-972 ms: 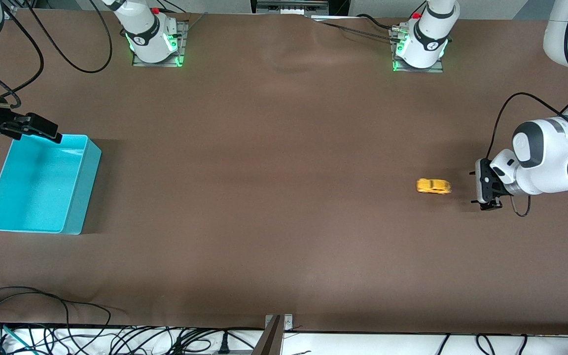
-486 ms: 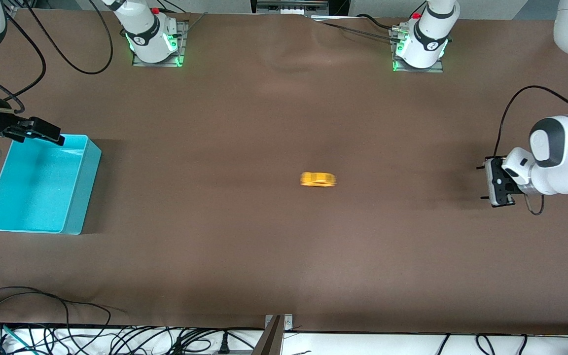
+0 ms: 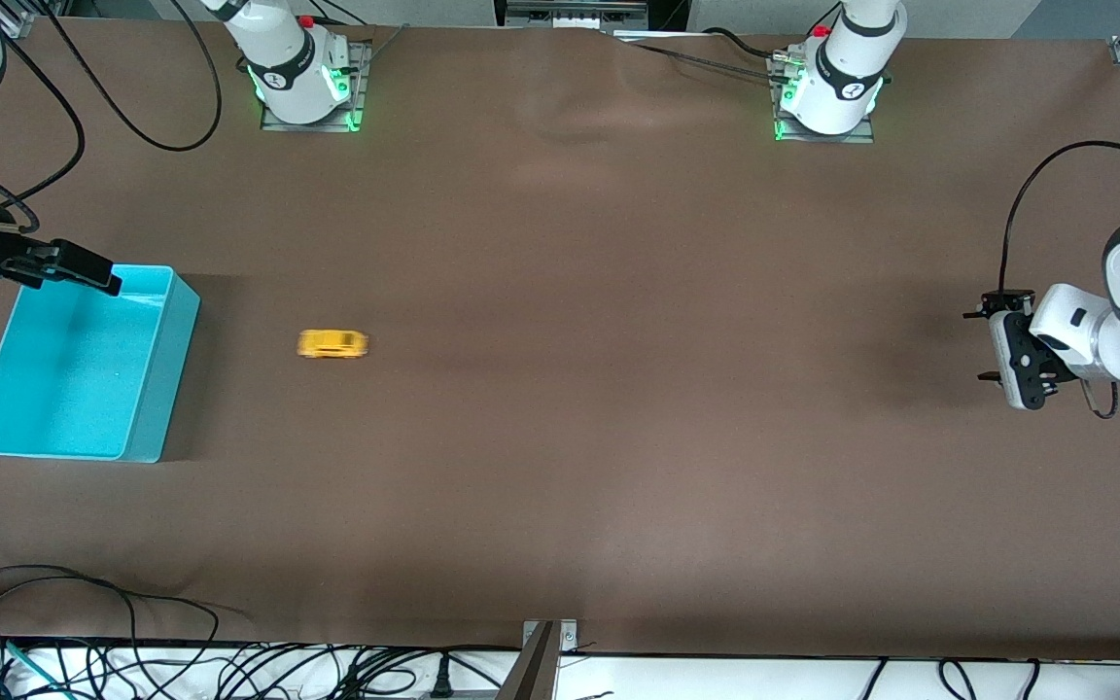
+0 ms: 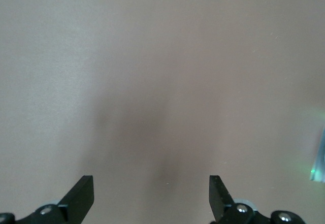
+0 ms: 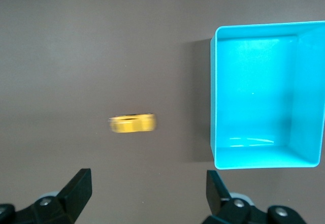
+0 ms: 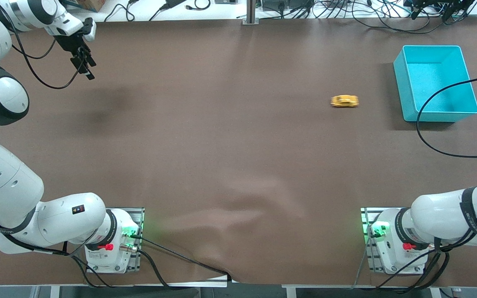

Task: Wind up and store yellow beetle car
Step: 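Open the left gripper to release the car and lift away, then reach the right gripper to the car while the left gripper returns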

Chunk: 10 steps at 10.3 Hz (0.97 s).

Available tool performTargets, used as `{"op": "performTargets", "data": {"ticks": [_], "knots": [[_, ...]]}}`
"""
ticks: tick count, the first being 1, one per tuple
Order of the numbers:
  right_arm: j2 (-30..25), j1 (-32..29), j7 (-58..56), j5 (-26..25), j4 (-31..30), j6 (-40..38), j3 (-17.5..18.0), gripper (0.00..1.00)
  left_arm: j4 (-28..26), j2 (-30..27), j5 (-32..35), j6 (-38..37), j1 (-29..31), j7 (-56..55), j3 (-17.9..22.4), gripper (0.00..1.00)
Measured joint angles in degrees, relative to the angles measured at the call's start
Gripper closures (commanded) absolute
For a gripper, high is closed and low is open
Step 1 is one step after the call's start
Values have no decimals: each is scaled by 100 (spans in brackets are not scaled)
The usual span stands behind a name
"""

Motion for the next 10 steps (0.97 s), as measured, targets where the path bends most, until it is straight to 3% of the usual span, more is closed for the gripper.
{"op": "performTargets", "data": {"ticks": [5, 8, 10], "knots": [[58, 14, -158, 0, 8, -8, 29, 0, 735, -112, 0, -785, -77, -1739, -311, 0], [261, 117, -1772, -2, 8, 40, 69, 0, 792, -642, 0, -880, -367, -3389, -326, 0], [427, 268, -2592, -39, -2, 143, 74, 0, 738, -1188, 0, -976, -733, -5045, -327, 0]]}}
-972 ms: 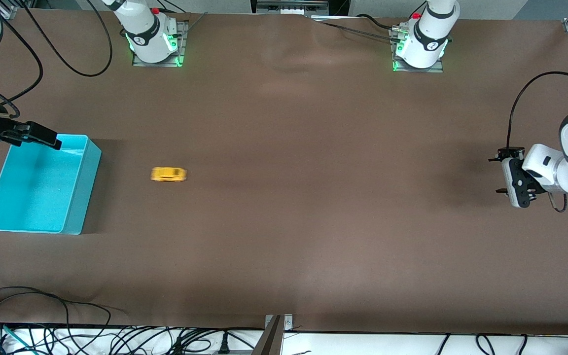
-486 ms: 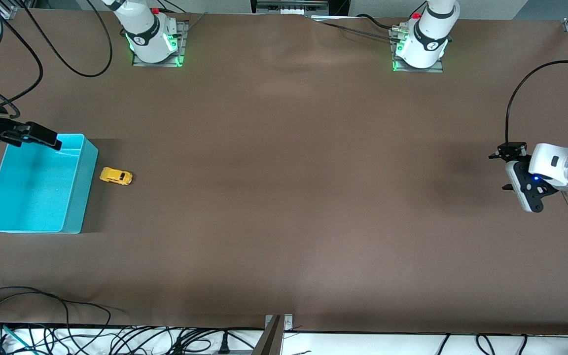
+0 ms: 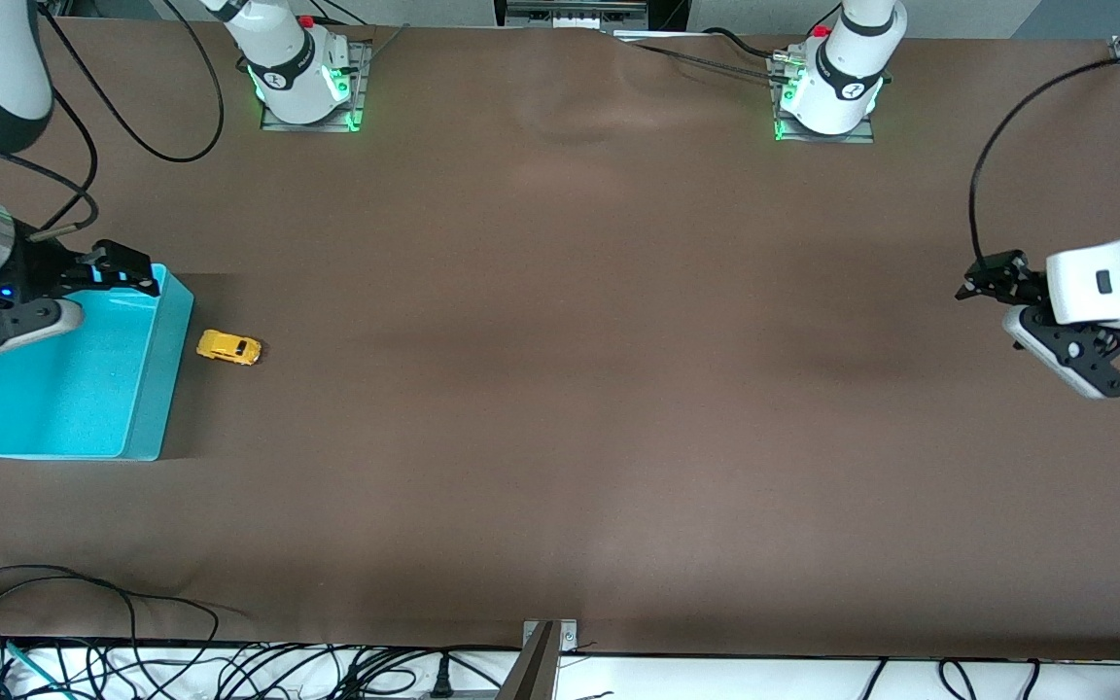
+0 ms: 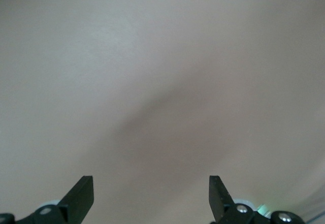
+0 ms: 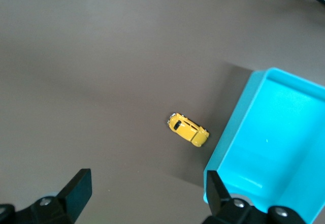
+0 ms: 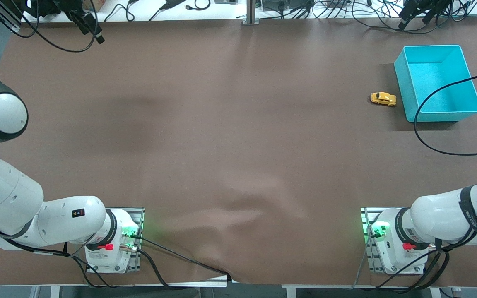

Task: Wind up and store yellow beetle car
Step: 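Reach the right gripper to the car while the left gripper returns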

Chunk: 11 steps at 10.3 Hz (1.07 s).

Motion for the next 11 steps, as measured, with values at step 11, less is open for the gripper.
{"op": "performTargets", "data": {"ticks": [11], "knots": [[1005, 195, -3882, -92, -922, 1228, -31, 0, -264, -1428, 0, -25, -702, -2909, 363, 0]]}}
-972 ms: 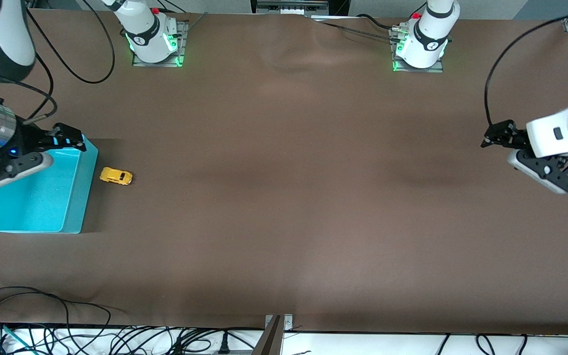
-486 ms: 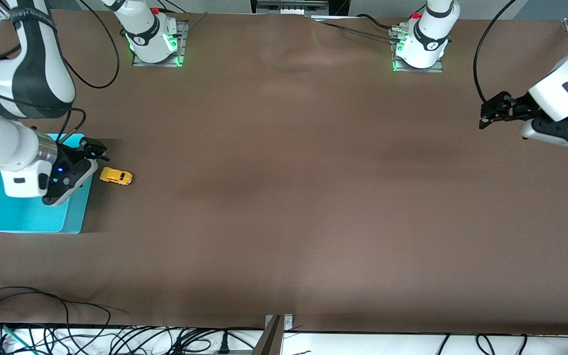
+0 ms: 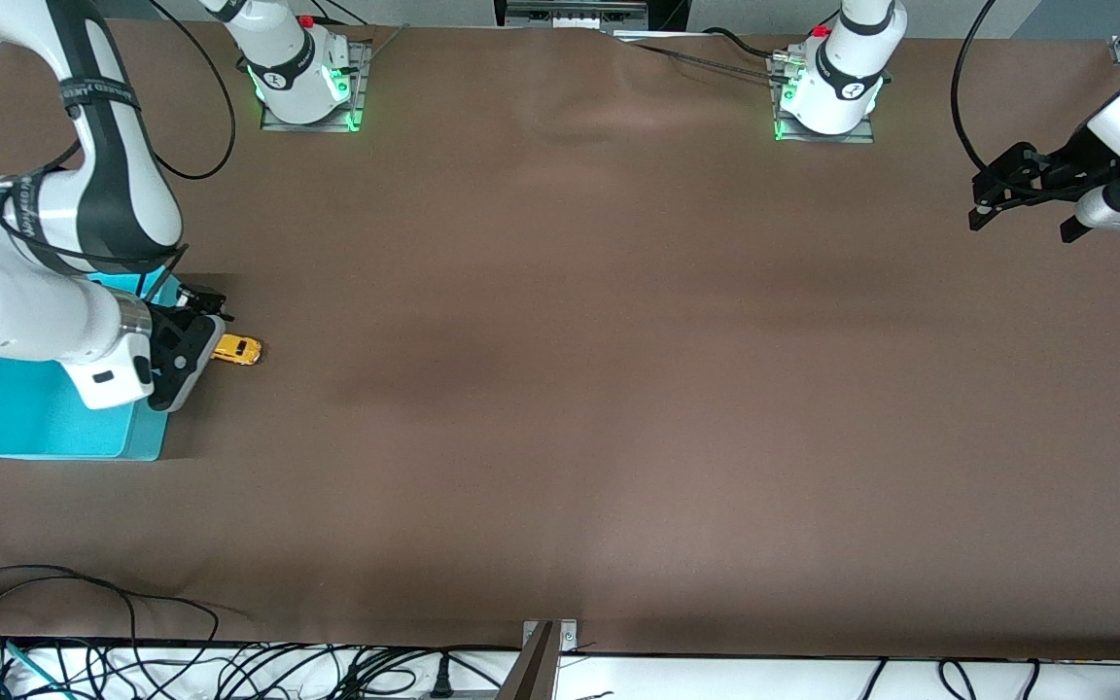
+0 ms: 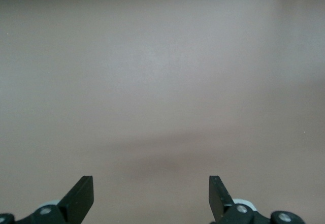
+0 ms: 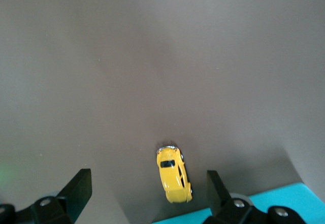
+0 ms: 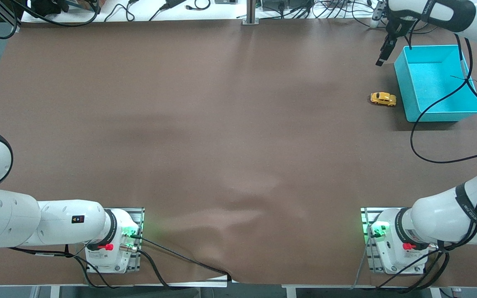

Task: Wind up and store yellow beetle car
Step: 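Reach the right gripper to the car while the left gripper returns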

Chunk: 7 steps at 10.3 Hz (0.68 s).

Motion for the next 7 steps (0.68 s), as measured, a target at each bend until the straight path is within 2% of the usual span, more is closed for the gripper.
{"op": "performTargets", "data": {"ticks": [4, 7], "knots": [[60, -38, -550, -24, -551, 531, -100, 0, -8, -5, 0, -67, -14, -54, 0, 0], [122, -47, -725, -86, -736, 624, -211, 0, -7, 29, -1, -80, -64, -376, 0, 0]]}}
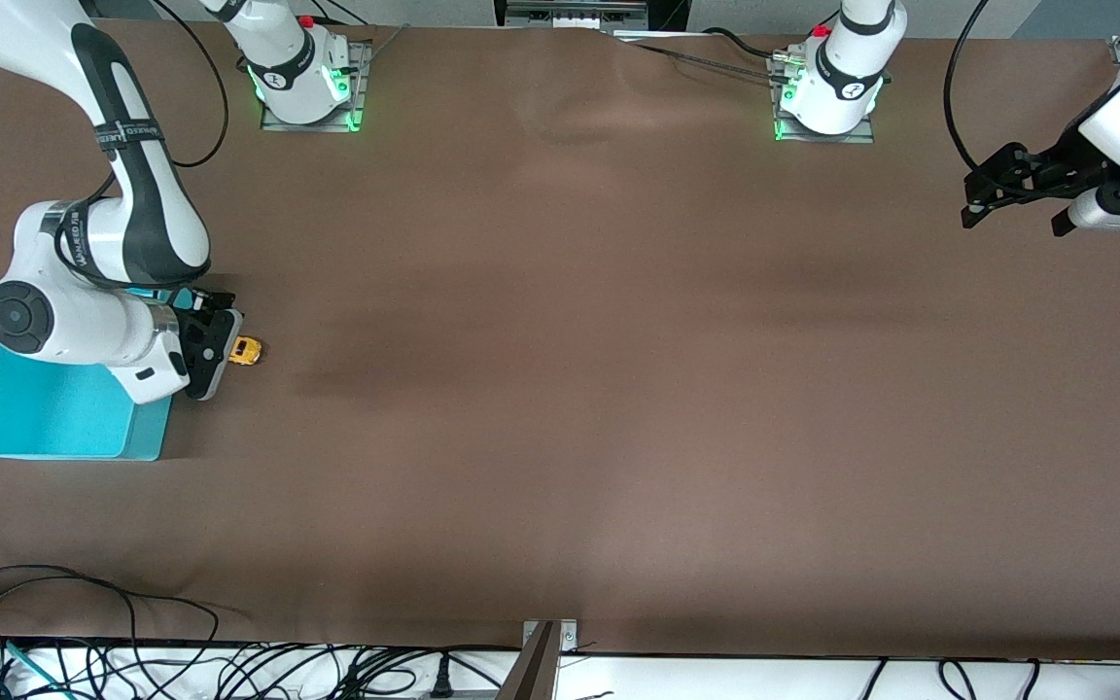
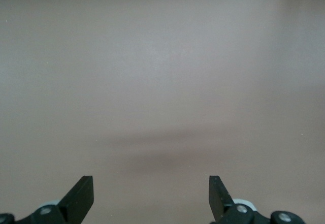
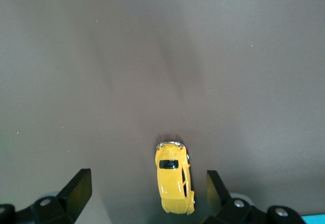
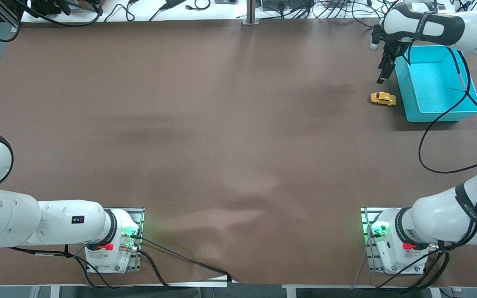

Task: Wind up and store yellow beetle car
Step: 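Reach the right gripper to the car while the left gripper returns, then close the right gripper on the car and lift it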

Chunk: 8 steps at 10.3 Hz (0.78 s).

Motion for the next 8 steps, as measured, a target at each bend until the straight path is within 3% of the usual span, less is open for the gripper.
{"op": "performTargets", "data": {"ticks": [8], "knots": [[508, -46, -613, -87, -342, 880, -206, 0, 58, -3, -58, -35, 40, -124, 113, 0]]}}
